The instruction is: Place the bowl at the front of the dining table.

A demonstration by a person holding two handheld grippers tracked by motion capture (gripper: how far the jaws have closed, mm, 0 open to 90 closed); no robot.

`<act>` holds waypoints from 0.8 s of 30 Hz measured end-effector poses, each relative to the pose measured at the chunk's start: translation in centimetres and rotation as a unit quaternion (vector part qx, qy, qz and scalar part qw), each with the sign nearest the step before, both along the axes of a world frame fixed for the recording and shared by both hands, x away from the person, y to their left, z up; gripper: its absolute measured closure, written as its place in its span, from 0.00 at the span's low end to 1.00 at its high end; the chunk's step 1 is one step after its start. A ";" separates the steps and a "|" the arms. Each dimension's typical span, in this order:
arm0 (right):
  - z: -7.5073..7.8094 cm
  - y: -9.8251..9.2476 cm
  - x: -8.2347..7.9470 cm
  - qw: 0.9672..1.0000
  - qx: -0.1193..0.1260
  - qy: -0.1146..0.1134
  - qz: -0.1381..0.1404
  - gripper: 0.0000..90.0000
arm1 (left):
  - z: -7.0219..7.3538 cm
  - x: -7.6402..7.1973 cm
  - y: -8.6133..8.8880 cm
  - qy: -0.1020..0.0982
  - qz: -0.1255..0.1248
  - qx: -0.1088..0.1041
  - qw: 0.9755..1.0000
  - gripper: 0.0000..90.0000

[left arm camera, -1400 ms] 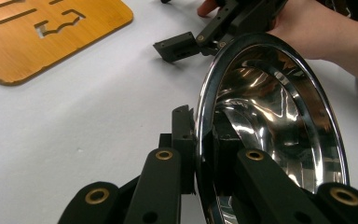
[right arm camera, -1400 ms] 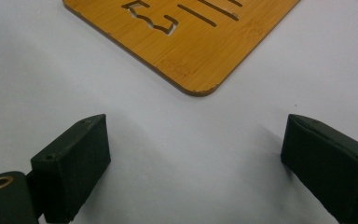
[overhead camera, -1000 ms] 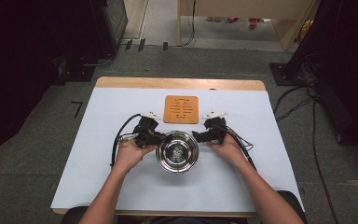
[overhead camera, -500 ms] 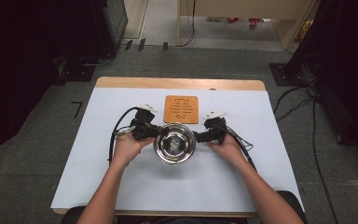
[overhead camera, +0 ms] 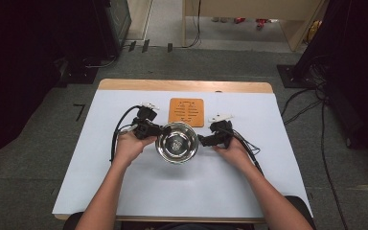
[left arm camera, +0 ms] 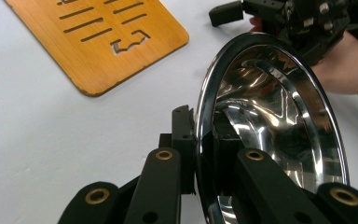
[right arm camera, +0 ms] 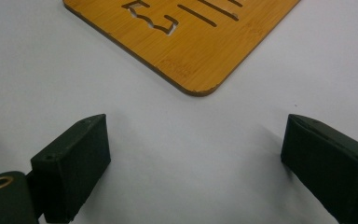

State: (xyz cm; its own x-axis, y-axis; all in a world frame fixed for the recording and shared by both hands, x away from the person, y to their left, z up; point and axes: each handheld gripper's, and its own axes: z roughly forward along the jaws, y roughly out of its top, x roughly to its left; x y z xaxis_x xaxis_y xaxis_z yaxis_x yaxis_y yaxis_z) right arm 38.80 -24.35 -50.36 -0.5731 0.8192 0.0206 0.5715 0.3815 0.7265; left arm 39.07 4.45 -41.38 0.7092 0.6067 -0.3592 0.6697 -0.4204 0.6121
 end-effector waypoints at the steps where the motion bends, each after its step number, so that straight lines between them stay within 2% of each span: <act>1: 0.0 0.0 0.0 1.000 0.000 0.000 0.000 0.08 | 0.0 0.1 0.1 -0.001 0.003 -0.001 1.000 0.94; 7: 0.0 0.0 0.0 1.000 -0.001 -0.001 0.001 0.08 | -0.2 0.7 0.2 -0.001 0.016 0.011 1.000 0.94; 13: 0.0 0.0 0.0 1.000 -0.001 0.000 0.000 0.08 | -0.3 1.5 0.6 0.009 0.023 0.006 1.000 0.94; 22: 0.0 0.0 0.0 1.000 -0.001 0.000 0.000 0.08 | 0.2 2.5 0.9 0.008 0.028 0.006 1.000 0.94; 24: 0.0 0.0 0.0 1.000 0.000 0.000 0.000 0.08 | 0.2 2.6 1.0 0.013 0.029 0.005 0.999 0.94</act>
